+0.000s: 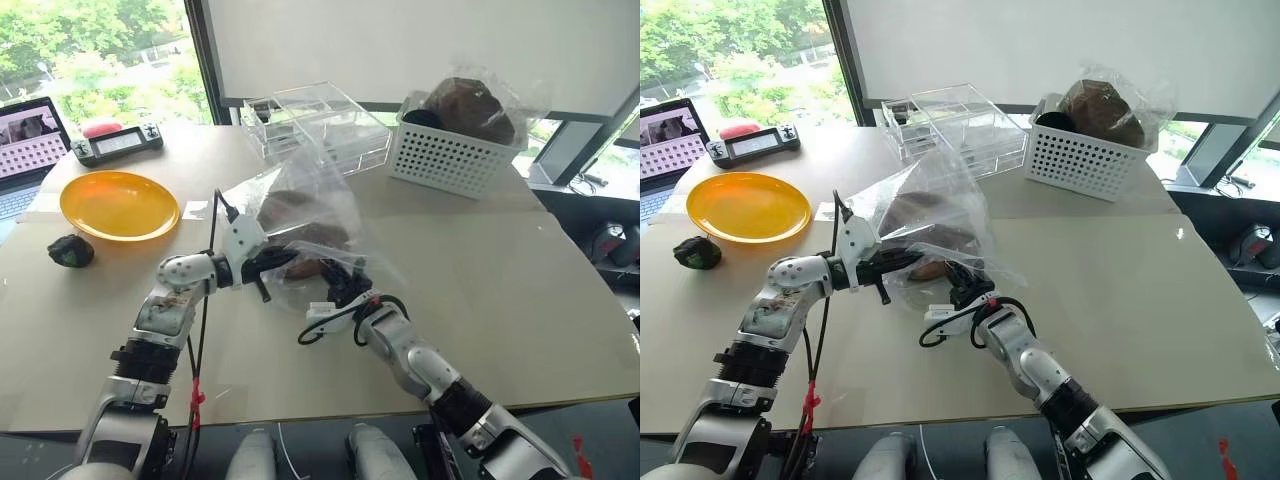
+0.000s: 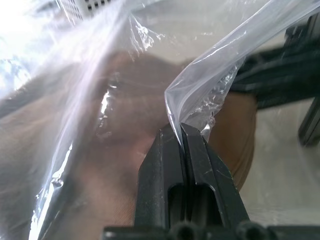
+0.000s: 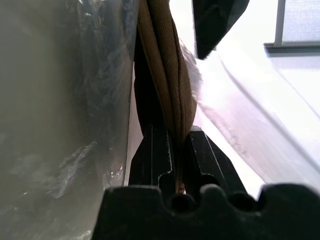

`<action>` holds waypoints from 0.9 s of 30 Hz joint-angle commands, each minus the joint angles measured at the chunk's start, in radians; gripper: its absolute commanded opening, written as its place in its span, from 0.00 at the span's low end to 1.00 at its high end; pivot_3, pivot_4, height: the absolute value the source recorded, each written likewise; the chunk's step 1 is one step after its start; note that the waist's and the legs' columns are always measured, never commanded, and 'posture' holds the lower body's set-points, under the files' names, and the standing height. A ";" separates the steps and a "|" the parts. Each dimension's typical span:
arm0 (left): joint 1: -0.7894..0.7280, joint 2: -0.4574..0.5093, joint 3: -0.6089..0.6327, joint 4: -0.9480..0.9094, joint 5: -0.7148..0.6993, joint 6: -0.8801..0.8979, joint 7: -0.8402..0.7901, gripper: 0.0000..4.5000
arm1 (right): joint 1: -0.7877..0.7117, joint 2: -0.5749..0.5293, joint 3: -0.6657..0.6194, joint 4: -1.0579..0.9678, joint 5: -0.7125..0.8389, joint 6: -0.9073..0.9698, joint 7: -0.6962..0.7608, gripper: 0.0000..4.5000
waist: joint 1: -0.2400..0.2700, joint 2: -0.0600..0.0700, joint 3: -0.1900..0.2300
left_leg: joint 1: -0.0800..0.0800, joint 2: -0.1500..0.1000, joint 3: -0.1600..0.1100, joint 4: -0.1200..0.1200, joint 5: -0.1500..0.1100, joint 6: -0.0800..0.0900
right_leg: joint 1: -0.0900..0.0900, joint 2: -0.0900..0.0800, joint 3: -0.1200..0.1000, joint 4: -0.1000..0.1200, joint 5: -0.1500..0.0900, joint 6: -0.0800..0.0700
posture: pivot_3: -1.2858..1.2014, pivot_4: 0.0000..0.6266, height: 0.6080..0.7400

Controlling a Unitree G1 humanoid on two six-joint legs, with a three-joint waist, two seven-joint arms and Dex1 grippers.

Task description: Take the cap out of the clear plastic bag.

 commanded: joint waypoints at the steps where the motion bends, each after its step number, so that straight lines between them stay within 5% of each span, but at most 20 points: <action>1: -0.030 0.015 0.041 -0.080 -0.042 -0.022 -0.017 0.00 | 0.068 -0.003 0.014 0.099 0.133 -0.072 0.135 0.02 | 0.001 -0.001 0.000 | 0.002 0.000 0.000 0.000 0.000 0.000 | 0.002 0.000 0.000 0.000 0.000 0.000 | 0.52 0.24 0.96; 5: -0.023 0.019 0.045 -0.108 -0.045 -0.014 -0.011 0.00 | 0.055 -0.029 0.002 0.067 0.148 -0.097 0.174 0.02 | 0.001 -0.001 -0.001 | 0.004 0.000 0.000 -0.002 0.000 0.000 | 0.004 0.000 0.000 -0.002 -0.001 0.000 | 0.52 0.24 0.96; 17: -0.020 0.007 0.022 -0.099 -0.021 0.003 0.023 0.00 | 0.037 -0.105 0.062 -0.027 -0.118 -0.085 0.058 0.02 | 0.008 -0.001 0.000 | -0.002 0.000 0.000 -0.003 0.000 0.000 | -0.002 0.000 0.000 -0.004 -0.001 0.000 | 0.52 0.24 0.96; 21: -0.009 0.012 0.015 -0.103 -0.015 0.005 0.021 0.00 | 0.094 -0.112 -0.030 -0.137 -0.084 -0.054 0.016 0.02 | 0.009 -0.001 0.000 | -0.004 0.000 0.000 -0.003 -0.001 0.000 | -0.003 0.000 0.000 -0.004 -0.001 0.000 | 0.52 0.24 0.96; 27: 0.002 0.019 0.016 -0.118 -0.020 0.016 0.024 0.00 | 0.163 -0.148 -0.189 -0.418 0.021 -0.023 0.168 0.02 | 0.018 0.001 0.002 | -0.019 -0.001 0.000 0.000 0.000 0.000 | -0.018 -0.001 0.001 -0.002 0.000 0.000 | 0.52 0.24 0.96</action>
